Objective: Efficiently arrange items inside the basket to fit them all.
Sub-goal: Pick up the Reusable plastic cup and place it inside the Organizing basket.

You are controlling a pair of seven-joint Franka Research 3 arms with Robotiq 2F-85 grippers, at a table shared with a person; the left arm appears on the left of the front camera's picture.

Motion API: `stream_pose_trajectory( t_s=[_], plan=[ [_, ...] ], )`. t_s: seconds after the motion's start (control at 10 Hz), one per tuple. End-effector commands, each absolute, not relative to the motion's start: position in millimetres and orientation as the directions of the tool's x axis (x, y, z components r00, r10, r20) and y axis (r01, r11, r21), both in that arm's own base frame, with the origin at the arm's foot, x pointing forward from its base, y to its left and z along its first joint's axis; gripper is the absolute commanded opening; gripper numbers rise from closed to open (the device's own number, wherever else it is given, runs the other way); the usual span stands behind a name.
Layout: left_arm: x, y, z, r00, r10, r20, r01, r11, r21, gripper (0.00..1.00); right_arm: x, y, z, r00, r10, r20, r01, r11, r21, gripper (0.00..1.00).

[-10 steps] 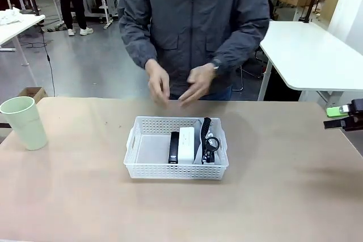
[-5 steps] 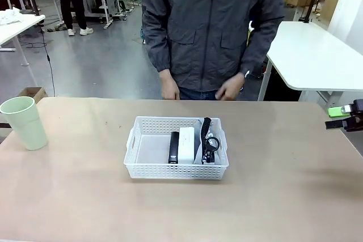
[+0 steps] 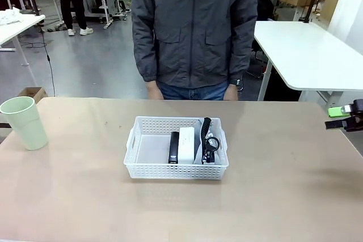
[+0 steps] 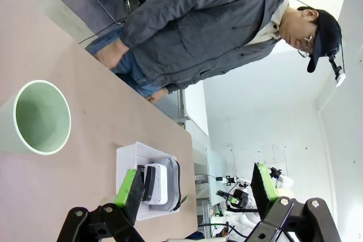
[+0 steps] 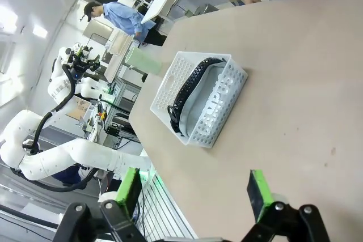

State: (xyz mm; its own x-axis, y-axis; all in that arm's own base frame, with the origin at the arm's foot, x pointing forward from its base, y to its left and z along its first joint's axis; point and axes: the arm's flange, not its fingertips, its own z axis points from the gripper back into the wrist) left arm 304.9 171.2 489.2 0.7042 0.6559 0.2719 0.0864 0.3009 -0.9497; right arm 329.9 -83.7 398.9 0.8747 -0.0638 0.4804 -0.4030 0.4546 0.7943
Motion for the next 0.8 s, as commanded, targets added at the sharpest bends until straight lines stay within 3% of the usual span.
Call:
stream_pose_trajectory(
  t_s=[0.0,0.7],
  plan=[
    [304.6,170.6,490.2,0.701,0.653,0.287,0.110,0.298,-0.948,1.00,330.4,-81.5,401.0,0.878,-0.079,0.472,-0.391,0.449,0.804,1.00],
    [304.6,170.6,490.2,0.701,0.653,0.287,0.110,0.298,-0.948,1.00,330.4,-81.5,401.0,0.878,-0.079,0.472,-0.391,0.449,0.804,1.00]
  ],
)
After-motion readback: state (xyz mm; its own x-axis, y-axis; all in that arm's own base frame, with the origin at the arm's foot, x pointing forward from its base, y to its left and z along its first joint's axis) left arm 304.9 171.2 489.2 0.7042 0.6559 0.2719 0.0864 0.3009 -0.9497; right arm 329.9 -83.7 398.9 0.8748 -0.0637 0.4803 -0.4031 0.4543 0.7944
